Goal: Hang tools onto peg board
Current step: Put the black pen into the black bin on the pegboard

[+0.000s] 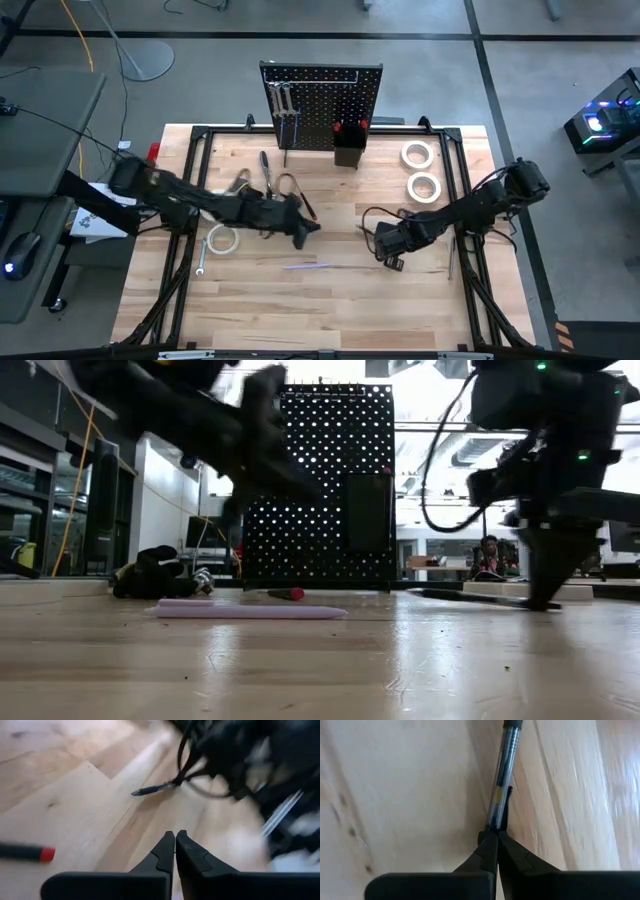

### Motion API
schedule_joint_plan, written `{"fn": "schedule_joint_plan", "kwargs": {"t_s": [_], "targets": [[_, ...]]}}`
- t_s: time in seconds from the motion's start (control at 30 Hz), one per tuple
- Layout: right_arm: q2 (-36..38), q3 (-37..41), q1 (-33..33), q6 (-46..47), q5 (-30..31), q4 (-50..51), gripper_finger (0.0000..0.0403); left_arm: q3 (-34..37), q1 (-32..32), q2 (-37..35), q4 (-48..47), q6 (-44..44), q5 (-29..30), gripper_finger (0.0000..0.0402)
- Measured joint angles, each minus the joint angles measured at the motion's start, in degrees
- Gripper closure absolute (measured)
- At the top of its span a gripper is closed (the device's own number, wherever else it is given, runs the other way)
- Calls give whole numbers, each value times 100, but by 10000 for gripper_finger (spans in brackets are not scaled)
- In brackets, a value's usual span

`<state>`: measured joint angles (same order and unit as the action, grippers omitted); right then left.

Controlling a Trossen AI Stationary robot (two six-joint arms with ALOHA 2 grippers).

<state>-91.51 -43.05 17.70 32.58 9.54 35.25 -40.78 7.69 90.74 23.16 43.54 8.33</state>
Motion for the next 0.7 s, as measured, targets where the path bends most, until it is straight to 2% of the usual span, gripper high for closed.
{"fn": "schedule_joint_plan", "kwargs": {"t_s": [0.13, 0.33, 0.43, 0.53, 0.6, 0.7], "targets": [[-109, -13, -157, -541, -128, -309, 403, -880, -75, 1014, -367, -1581, -326, 367], [-161, -11, -160, -608, -142, -454, 403, -2206, -218, 2082, -1246, -3509, -307, 300], [-163, -9, -132, -610, -113, -462, 403, -2665, -304, 2455, -1446, -3969, -345, 267], [-163, -7, -116, -610, -140, -487, 403, -2987, -407, 2784, -1595, -4087, -695, 243], [-163, -4, -110, -610, -112, -510, 403, -3125, -455, 2964, -1682, -4078, -953, 233], [-241, -9, -99, -612, 15, -550, 403, -3252, -478, 3183, -1918, -4070, -994, 228]]}}
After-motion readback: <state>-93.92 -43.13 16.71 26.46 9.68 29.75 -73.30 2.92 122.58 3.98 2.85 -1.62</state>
